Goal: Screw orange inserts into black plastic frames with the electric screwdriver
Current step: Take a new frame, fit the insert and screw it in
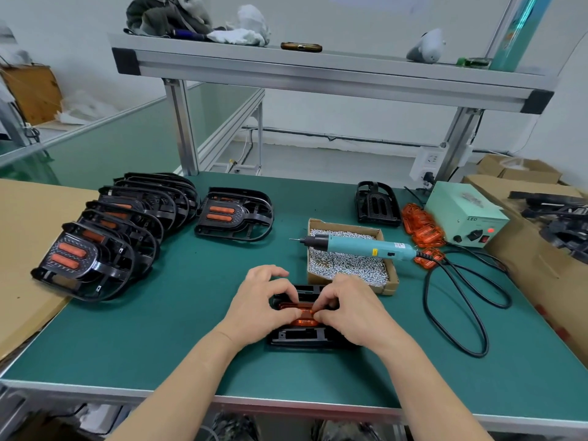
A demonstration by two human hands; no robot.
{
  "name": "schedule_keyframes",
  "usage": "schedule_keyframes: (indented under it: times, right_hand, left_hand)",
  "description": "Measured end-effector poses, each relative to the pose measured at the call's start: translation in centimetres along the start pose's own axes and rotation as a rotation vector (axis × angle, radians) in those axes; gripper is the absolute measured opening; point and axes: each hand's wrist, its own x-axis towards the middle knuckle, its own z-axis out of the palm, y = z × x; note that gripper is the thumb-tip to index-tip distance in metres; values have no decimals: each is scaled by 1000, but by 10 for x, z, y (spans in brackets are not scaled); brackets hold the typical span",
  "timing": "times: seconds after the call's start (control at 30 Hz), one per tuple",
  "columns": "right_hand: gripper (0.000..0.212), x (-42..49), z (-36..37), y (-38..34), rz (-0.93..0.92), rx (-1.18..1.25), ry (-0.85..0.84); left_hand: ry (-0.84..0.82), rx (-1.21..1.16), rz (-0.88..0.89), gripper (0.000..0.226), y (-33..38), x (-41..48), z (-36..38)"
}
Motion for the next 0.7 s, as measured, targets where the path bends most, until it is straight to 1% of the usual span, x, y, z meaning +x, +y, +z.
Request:
schedule_keyframes:
  times: [0.1, 0.13, 0.17, 0.23, 0.3, 0.33, 0.4, 0.43, 0.47, 0.53, 0.57, 0.63, 0.7]
  right_hand:
    - [3, 0, -1, 1, -8, -7, -17]
    - [4, 1, -1, 2, -4, 30, -5]
    - [5, 1, -1, 1, 18, 116, 32]
    - [4, 0, -2, 0, 144, 433, 181]
    - [8, 2, -4, 0, 330, 822, 314]
    - [10, 4, -7, 0, 397, 1029, 341]
    - [7, 10, -14, 2, 464, 1462, 362]
    - [11, 14, -18, 2, 502, 1644, 366]
    - [22, 18, -22, 3, 546, 1772, 368]
    - [49, 30, -29, 3, 624, 1891, 380]
    - [56, 37, -31, 1, 647, 1923, 384]
    - [56, 50, -32, 1, 697, 1983, 388]
    - [51, 60, -30, 1, 742, 2025, 384]
  left_hand:
    - [-24, 49, 8, 19, 0, 1, 0]
    - [-32, 65, 13, 23, -1, 1, 1]
    - [-41, 75, 18, 27, -2, 2, 1]
    - [-66, 86, 32, 29, -1, 2, -1]
    - [-86, 97, 30, 26, 0, 2, -2]
    - [-85, 93, 18, 29, 0, 2, -3]
    - [-77, 73, -12, 38, 0, 1, -3]
    - [-76, 67, -21, 42, 1, 1, -3]
    - [-77, 65, -25, 45, 1, 1, -3]
    - [-77, 67, -35, 48, 1, 0, -3]
    - [-76, 69, -41, 48, 1, 0, -3]
    - [-74, 78, -48, 48, 1, -1, -2]
    - [-69, 87, -43, 47, 1, -1, -2]
